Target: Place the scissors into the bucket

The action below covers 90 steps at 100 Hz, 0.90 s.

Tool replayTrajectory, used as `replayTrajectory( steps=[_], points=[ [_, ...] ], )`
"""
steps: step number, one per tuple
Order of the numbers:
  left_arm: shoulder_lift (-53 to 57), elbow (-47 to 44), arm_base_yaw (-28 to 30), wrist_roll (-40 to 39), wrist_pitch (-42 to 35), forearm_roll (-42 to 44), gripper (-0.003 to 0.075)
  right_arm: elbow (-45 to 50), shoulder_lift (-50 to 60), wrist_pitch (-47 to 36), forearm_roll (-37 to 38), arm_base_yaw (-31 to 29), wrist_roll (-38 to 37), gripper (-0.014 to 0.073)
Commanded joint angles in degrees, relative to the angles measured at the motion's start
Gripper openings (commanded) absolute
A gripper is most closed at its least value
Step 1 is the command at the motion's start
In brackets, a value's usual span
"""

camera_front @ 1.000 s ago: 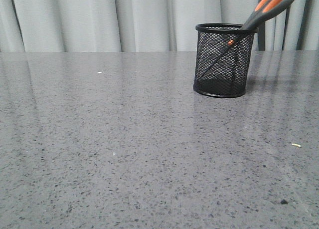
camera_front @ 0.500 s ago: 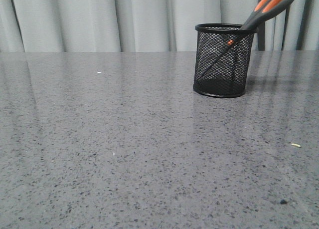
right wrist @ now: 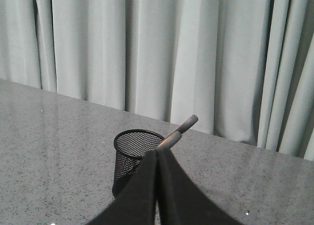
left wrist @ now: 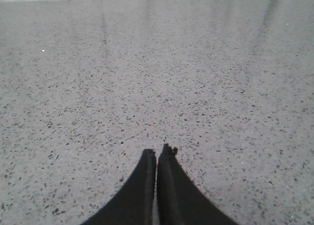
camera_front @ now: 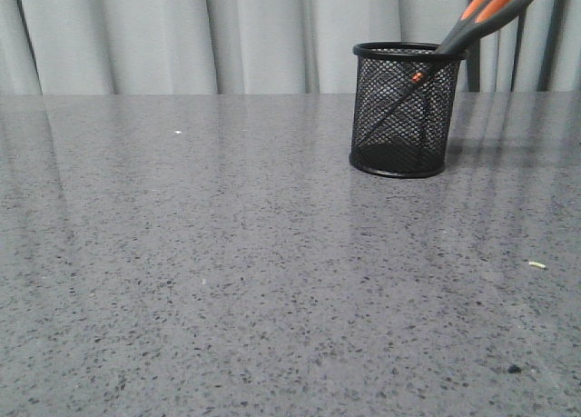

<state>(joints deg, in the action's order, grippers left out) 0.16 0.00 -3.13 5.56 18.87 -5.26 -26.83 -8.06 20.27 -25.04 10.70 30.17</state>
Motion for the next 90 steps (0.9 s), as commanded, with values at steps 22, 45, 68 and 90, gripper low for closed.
replayTrajectory(
  steps=[22, 45, 68, 90],
  points=[
    [1.5, -2.3, 0.2, -0.7, -2.6, -0.3, -0.0020, -1.4, -0.7, -4.0, -0.4, 0.0, 0.3, -0.0046],
    [1.5, -2.3, 0.2, -0.7, -2.6, -0.3, -0.0020, -1.4, -0.7, -4.0, -0.4, 0.0, 0.3, -0.0046],
    [1.5, -2.3, 0.2, -0.7, -2.6, -0.3, -0.0020, 4.7, -1.0, -8.9, 5.4, 0.0, -1.0, -0.0046],
    [1.5, -2.3, 0.2, -0.7, -2.6, -0.3, -0.0020, 21.7, -0.6, -22.4, 38.7, -3.0, -39.7, -0.0046]
  ],
)
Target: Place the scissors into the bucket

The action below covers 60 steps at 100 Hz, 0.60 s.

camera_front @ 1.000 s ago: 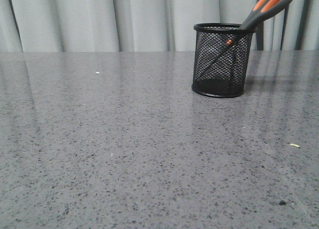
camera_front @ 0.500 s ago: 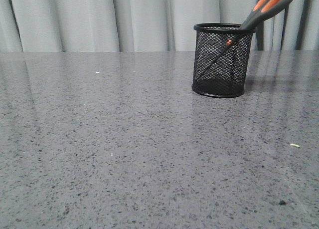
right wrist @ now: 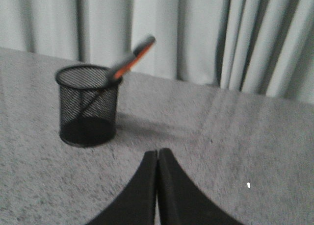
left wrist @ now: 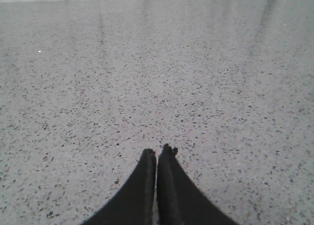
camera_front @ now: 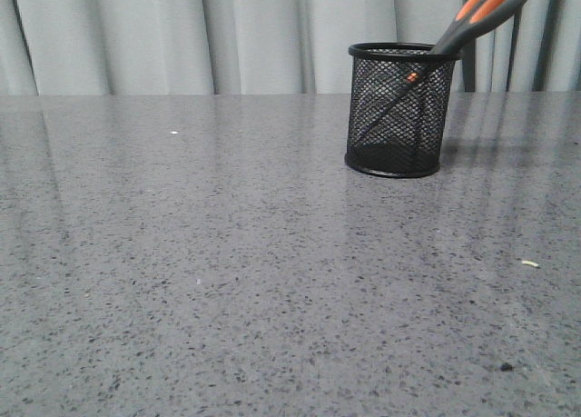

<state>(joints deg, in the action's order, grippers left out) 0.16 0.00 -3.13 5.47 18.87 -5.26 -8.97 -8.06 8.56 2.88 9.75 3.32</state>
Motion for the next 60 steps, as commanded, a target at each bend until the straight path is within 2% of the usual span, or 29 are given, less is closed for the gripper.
replayTrajectory(
  steps=[1, 10, 16, 22, 35, 46, 60],
  points=[
    [1.5, -2.3, 0.2, -0.6, -2.6, -0.3, -0.0020, 4.9, -0.6, -11.2, 10.9, -2.3, -13.1, -0.0046],
    [1.5, -2.3, 0.2, -0.6, -2.6, -0.3, -0.0020, 10.4, 0.7, -16.8, 11.0, -5.8, -13.5, -0.0046],
    [1.5, -2.3, 0.2, -0.6, -2.6, -0.3, -0.0020, 9.5, 2.4, -9.0, 11.3, -7.2, -13.5, -0.0046],
    [1.5, -2.3, 0.2, -0.6, -2.6, -0.3, -0.0020, 10.2, 4.3, -7.6, 11.0, -8.3, -13.5, -0.0046],
    [1.5, -2.3, 0.2, -0.6, -2.6, -0.3, -0.0020, 10.1, 10.3, 3.0, 10.6, -9.1, -13.5, -0.0046],
    [1.5, -2.3, 0.2, -0.6, -2.7, -0.3, -0.0020, 10.1, 9.9, 8.5, 10.5, -9.1, -13.5, -0.0046],
    [1.4, -2.3, 0.2, -0.6, -2.7, -0.3, -0.0020, 10.1, 9.9, 8.2, 10.5, -9.0, -13.5, -0.0046]
  ],
)
